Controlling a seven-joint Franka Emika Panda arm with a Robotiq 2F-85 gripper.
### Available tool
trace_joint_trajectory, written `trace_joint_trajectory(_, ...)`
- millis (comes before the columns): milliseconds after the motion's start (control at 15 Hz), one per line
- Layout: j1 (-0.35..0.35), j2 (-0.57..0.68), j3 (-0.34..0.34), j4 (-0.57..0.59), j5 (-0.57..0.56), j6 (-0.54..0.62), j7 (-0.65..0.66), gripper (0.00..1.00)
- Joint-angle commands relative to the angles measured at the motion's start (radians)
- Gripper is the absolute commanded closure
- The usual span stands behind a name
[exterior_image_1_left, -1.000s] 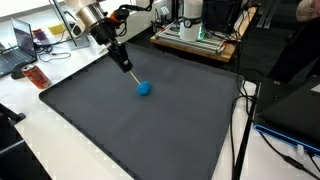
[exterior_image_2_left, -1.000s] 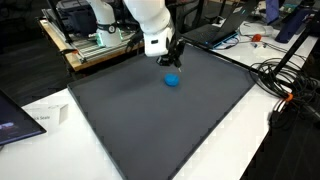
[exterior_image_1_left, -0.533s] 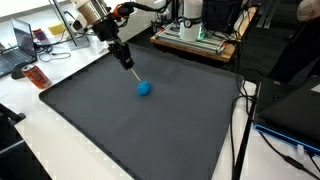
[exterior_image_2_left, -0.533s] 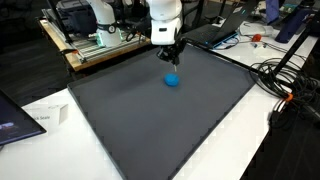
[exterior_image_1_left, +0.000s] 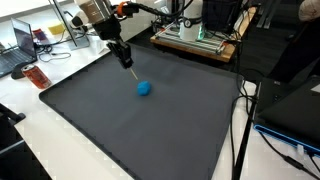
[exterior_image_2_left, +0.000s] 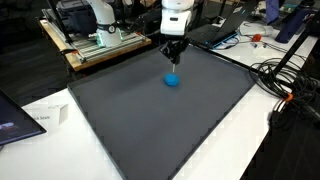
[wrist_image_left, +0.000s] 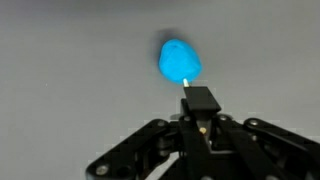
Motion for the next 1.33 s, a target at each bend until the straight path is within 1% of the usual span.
trace_joint_trajectory(0,0.038,-0.002,-0.018,0.029,-0.083,-0.027,0.084,0.97)
trace_joint_trajectory(400,0.086,0.011,-0.018,0.072,-0.172,-0.051,0.192,0.97)
trace_joint_trajectory(800,0.134,0.038,-0.014,0.127,-0.236,-0.114,0.282,0.97)
trace_joint_trajectory(1267,0.205,0.117,-0.014,0.245,-0.309,-0.211,0.391,0.97)
